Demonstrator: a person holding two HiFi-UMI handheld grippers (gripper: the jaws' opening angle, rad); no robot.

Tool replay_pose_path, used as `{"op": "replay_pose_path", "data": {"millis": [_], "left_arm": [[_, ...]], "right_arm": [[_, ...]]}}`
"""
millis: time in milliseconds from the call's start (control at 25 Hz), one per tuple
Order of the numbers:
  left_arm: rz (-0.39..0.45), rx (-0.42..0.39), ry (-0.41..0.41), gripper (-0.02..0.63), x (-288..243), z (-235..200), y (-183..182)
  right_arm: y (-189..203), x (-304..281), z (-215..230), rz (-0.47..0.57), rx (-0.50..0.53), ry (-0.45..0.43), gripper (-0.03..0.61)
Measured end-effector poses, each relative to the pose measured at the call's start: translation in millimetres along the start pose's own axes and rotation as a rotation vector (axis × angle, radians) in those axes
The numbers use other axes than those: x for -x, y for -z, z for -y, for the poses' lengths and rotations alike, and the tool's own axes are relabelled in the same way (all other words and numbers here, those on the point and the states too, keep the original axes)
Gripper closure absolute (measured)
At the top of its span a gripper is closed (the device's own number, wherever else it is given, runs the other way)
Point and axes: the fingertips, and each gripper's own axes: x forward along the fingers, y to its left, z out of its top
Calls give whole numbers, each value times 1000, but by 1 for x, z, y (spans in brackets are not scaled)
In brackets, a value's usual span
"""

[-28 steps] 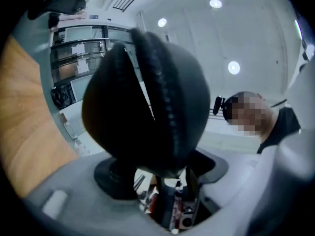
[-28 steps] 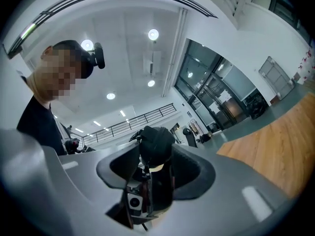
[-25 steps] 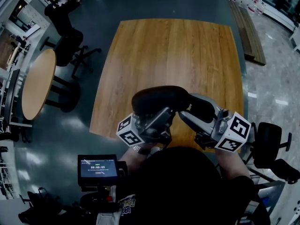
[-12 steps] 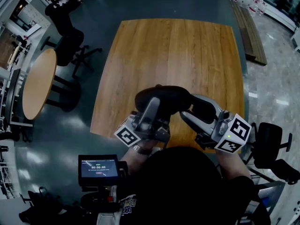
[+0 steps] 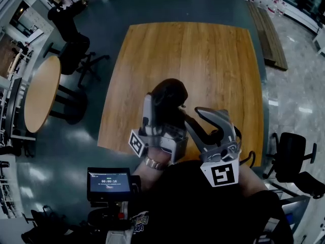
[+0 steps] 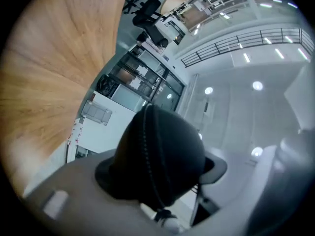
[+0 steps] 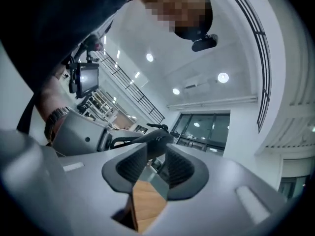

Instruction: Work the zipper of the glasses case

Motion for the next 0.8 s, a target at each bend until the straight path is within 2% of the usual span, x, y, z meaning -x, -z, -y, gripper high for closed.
{"op": "replay_pose_path", "data": {"millis": [40,200,360,560,800], "left_arm": [[1,9,1,328,1,0,2],[18,33,-16,330,4,-5,3],[39,56,-38,330,8,-10,2],[60,96,-72,330,12,-16,6],[83,98,-110,330,15,-20,4]], "right_arm": [[0,-3,1,-5,4,15,480],[3,-7,3,-15,41,35,480],[4,-12,-7,-26,210,12,480],[0,-17,-12,-1,379,51,480],[2,-18,-9,-8,423,84,511]]}}
